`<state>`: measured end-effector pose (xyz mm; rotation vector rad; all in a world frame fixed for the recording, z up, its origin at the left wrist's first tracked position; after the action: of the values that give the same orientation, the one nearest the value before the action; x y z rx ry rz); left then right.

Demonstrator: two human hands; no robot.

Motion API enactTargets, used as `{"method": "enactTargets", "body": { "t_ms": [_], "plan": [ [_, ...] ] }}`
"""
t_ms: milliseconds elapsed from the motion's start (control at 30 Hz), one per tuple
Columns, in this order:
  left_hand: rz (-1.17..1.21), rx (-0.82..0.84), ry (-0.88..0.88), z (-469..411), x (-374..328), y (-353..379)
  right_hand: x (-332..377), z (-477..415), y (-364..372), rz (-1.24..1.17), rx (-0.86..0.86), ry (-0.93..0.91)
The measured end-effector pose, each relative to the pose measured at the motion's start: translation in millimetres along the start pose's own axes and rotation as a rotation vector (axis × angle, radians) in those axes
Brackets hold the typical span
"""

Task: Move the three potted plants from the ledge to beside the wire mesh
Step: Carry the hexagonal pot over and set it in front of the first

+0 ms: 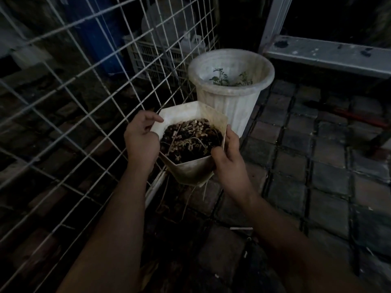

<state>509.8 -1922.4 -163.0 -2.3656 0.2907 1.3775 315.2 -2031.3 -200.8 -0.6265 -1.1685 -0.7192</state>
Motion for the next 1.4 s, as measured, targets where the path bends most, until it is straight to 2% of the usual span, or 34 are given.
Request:
{"method": "enactTargets", "body": {
  "t_ms": [167, 400, 733, 967, 1067, 1233, 1400],
  "plan": [
    [-0.022, 0.029, 0.006, 6.8, 4.7, 3.5, 8.9, -8.5, -7.0, 0.021, 0.028, 0.013],
    [-0.138, 0.172, 0.035, -4.8, 5.3, 1.7, 13.4, -8.5, -2.4, 0.114, 0.018, -0.015],
    [-0.179, 0.055, 0.053, -2.0, 4.6, 0.3, 16.8, -11.0, -6.1, 0.160, 0.020, 0.015],
    [-0.181, -0.019, 0.220, -8.0, -4.1, -1.2, 15.1, -3.3, 7.9, 0.051, -0.048, 0.069],
    [-0.104, 0.004, 0.200, -16.0, 3.6, -1.6, 15.2, -1.1, 13.0, 0.063, -0.045, 0.065],
    [-0.115, 0.051, 0.232, -17.7, 9.1, -1.2, 5.9, 3.8, 9.8, 0.073, -0.044, 0.069],
    [-0.261, 0.173, 0.322, -14.0, -0.9, 1.6, -2.1, 3.8, 3.8, 0.053, -0.035, 0.060]
  ]
}}
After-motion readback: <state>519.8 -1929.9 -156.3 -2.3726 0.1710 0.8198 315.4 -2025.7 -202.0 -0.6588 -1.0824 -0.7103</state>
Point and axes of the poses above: each hand's wrist, its own z-axis away from the middle knuckle, its own y-axis out of the palm, x = y × z, the point moved 6 cm from there along -z, towards the middle knuckle, and after that the axes turned 15 degrees about y, right-handed, at the moved point
